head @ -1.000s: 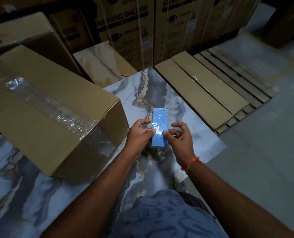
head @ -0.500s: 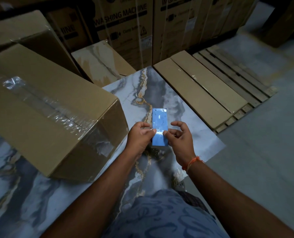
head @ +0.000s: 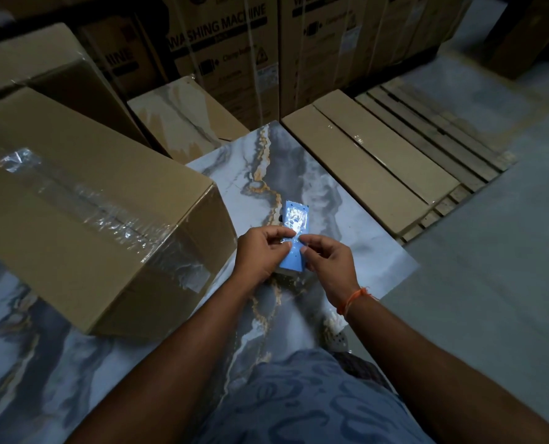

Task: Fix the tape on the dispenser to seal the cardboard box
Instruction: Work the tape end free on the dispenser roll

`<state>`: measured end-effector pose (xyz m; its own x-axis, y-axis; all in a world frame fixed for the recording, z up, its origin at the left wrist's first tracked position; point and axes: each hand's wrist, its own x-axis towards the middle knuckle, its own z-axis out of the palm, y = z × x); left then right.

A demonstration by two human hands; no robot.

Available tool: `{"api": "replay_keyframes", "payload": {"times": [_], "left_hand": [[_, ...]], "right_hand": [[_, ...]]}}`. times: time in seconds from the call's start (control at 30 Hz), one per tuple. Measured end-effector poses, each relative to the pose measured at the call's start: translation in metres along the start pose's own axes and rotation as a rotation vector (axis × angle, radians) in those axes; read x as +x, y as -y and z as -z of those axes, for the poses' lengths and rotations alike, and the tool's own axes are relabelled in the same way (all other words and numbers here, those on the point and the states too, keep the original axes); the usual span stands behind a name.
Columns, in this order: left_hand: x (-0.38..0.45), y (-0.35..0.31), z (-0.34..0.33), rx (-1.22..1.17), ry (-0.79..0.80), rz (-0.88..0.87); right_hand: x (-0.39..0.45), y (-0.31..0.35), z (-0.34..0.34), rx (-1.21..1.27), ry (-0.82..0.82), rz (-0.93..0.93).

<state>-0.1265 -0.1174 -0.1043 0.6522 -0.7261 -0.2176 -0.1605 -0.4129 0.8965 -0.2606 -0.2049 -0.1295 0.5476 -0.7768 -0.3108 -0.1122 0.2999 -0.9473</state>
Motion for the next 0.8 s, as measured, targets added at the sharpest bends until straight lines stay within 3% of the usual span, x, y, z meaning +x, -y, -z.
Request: {"api": "replay_keyframes", "payload": {"times": [0.2,0.37,0.5,0.8], "left_hand": [[-0.004,-0.002,-0.011,0.425,-0.041,-0.135],[-0.007,0.009,-0.024,0.693,0.122,-0.192],[-0.01,0.02,-0.035,0.854,0.212,-0.191],[-0.025,0.029,-0.035,0.998,0.177,-0.296]], "right_hand": [[-0.002,-0.008,0.015,-0.088,-0.091,0.005],[-0.008,-0.017,0.032,-0.092,-0.149,-0.025],[-0.011,-0.022,0.038,-0.112,-0.139,-0.042],[-0.018,-0.031,0.046,-0.286,-0.061,-0.014]]}}
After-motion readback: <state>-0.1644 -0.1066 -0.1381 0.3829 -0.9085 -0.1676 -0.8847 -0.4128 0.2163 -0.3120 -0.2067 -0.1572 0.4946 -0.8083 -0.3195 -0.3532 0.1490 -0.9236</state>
